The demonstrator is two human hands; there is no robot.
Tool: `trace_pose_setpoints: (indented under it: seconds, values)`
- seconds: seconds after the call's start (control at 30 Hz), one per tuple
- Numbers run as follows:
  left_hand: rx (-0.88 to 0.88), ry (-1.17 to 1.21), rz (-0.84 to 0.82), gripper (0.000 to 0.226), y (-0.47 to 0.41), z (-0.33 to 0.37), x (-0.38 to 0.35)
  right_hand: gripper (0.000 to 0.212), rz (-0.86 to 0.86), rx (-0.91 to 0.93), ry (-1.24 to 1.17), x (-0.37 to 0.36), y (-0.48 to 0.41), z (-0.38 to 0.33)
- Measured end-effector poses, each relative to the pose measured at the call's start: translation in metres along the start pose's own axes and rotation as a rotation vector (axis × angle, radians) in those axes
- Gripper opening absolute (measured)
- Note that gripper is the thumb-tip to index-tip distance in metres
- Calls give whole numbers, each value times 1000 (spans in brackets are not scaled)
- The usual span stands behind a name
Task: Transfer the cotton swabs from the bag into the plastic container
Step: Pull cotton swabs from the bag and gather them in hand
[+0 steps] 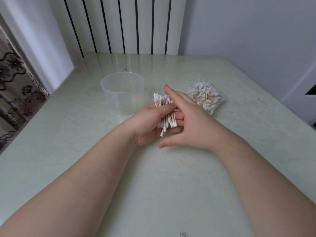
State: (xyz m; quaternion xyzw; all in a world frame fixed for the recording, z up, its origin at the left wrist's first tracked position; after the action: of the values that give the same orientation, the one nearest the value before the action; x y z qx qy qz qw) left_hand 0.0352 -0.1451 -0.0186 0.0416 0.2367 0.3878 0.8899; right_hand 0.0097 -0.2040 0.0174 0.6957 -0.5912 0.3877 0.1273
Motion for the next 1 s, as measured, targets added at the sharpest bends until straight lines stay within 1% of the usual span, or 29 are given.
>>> trace_pose_setpoints:
  seconds: [0.03,0.07,0.17,0.2,0.23,0.3,0.4,0.43,0.5,0.57,0.6,0.63,0.7,0.77,0.8,0.87,0.93,1.0]
  values:
    - [-2,-5,-2,20,0,0,-1,133,11,10,35,-1,-1,0]
    - [-5,-10,3,19,0,-1,-1,127,32,16,62,0,-3,1]
    - [4,-19,16,17,-1,-1,1,96,126,59,119,11,-3,-6]
    - [11,-20,13,17,-1,-2,1,89,147,80,158,15,-2,-9]
    - [18,-20,7,18,-2,-2,1,87,155,81,164,17,-1,-10]
    - [27,-34,3,22,-1,-2,2,93,128,44,104,17,0,-8]
    - [34,-81,8,33,-1,-4,3,112,44,18,65,9,3,-7]
    - [32,-88,3,33,-1,-4,3,114,45,19,44,8,3,-8]
    - [33,-85,-3,28,-2,-4,3,102,98,43,53,11,1,-10]
    - [46,-73,-5,22,-3,-5,3,87,147,69,132,16,-2,-11]
    - [50,-68,-1,20,-3,-6,2,84,156,74,159,18,-2,-11]
    - [50,-61,13,19,-3,-6,3,83,160,83,182,19,-2,-12]
    - [32,-32,72,14,-3,-3,7,89,164,99,191,21,-1,-13]
    - [-10,-16,178,10,-2,3,18,91,160,89,130,21,0,-11]
    - [-31,-20,242,10,-2,6,25,86,163,89,114,23,0,-11]
    - [-65,-15,345,9,0,12,37,67,189,97,161,29,2,-10]
    - [-85,21,399,4,1,13,43,49,237,130,276,37,3,-13]
    - [-97,31,424,3,1,14,46,35,281,151,325,44,6,-15]
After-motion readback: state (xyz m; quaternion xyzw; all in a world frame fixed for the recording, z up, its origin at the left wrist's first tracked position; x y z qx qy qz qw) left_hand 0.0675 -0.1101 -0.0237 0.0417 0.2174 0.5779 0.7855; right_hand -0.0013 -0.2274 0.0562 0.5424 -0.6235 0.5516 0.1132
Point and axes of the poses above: each hand's wrist, its own y-axis away from the middle knuckle, its own x-axis out of the back of the hand, z = x × y, the point moved 10 cm from there along -y, towards the middle knuckle, and after that the axes turned 6 degrees about x, right-handed, at the moved point
